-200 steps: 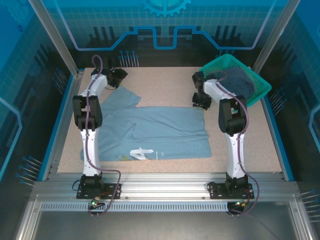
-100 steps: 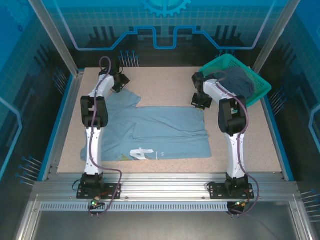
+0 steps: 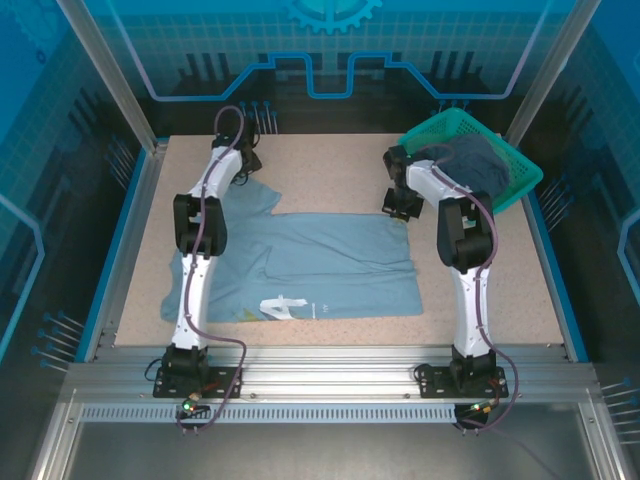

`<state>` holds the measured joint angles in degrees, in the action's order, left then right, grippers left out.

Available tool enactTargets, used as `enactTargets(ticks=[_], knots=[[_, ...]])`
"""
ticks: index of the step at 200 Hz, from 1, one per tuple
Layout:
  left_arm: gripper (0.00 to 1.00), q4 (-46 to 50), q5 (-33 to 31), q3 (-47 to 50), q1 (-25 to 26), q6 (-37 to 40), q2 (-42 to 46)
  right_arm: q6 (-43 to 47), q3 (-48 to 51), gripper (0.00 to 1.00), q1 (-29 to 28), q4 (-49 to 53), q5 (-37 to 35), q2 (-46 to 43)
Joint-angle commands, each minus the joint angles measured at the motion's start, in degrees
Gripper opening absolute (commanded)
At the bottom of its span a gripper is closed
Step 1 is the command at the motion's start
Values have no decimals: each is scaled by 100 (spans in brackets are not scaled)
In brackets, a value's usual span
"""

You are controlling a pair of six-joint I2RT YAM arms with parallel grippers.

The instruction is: Fold and stack the t-shirts

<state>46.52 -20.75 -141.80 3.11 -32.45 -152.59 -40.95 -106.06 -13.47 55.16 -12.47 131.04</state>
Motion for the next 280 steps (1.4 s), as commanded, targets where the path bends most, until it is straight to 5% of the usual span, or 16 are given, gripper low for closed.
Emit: enactTargets(ticks=[1,53,99,151,227,280], knots=[[60,445,-109,-527,-38,153,-352,-31,173,5,5,85,180,-132],[54,1584,995,-1002,-314,-909,-833,-53,300,6,20,30,209,-200],[39,2283,1194,-1004,-250,-1102,-897,-80,350,6,45,-35,274,-250],[0,2212,1284,-1007,-275,-1087,-784,-71,414,5,45,-107,344,-261],[0,681,1473,-621,-311,-606,467,273,94,0,136,-218,465,-474],[0,562,1852,-483,-496,-556,843,410,-546,0,267,81,596,-271]])
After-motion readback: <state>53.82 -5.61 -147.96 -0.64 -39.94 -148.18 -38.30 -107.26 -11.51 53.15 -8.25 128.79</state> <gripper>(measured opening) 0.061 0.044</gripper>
